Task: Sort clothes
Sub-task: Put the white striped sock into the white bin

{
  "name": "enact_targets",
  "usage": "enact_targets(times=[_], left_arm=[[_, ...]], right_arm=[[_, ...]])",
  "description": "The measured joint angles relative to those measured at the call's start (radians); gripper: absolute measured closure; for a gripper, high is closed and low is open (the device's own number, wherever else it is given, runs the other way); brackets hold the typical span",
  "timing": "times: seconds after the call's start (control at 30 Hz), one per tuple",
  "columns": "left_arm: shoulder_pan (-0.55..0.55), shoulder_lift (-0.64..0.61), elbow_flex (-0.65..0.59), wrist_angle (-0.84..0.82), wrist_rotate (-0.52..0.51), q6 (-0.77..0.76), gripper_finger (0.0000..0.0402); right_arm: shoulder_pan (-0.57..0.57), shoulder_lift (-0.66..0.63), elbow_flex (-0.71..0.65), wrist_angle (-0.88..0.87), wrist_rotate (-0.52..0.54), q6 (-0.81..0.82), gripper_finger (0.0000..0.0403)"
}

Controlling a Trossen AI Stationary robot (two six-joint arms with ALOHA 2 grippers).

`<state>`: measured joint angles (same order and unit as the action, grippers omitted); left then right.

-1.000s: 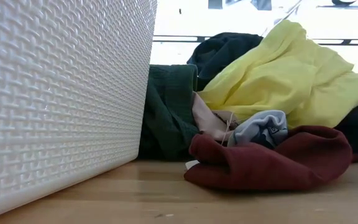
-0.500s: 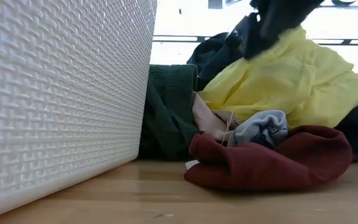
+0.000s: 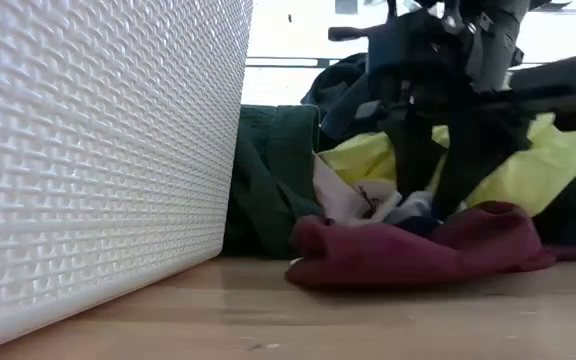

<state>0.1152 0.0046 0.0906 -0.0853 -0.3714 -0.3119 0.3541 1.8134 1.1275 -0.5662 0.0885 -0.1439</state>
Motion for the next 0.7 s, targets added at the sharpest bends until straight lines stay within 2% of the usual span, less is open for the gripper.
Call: enact_targets(times=[0.07,0.2,0.27,0.37,0.7], left_arm=[[0.0,0.0,0.0,0.0,0.0,0.0,0.0397],[0.0,0.0,0.0,0.0,0.001,-0.001,0.0397],[0.0,0.0,0.0,0.0,0.003,-0.001,0.0397],[0.0,0.0,0.0,0.0,0.003,-0.001,0.0397],[0.0,0.0,0.0,0.003,0.003,-0.018,0.0397]], right_arm=[[0.0,0.013,-0.001,-0.023,0.013,0.013,0.0256],[0.001,0.046,-0.001,-0.062,0.132,0.064,0.0272],[0.001,0.053,-0.001,-0.068,0.168,0.086,0.0305],[-0.002,0.049,0.024,-0.111,0.171,0.118,0.0376],[-0.008,-0.048,0.382,-0.455,0.234,0.117,0.0395]])
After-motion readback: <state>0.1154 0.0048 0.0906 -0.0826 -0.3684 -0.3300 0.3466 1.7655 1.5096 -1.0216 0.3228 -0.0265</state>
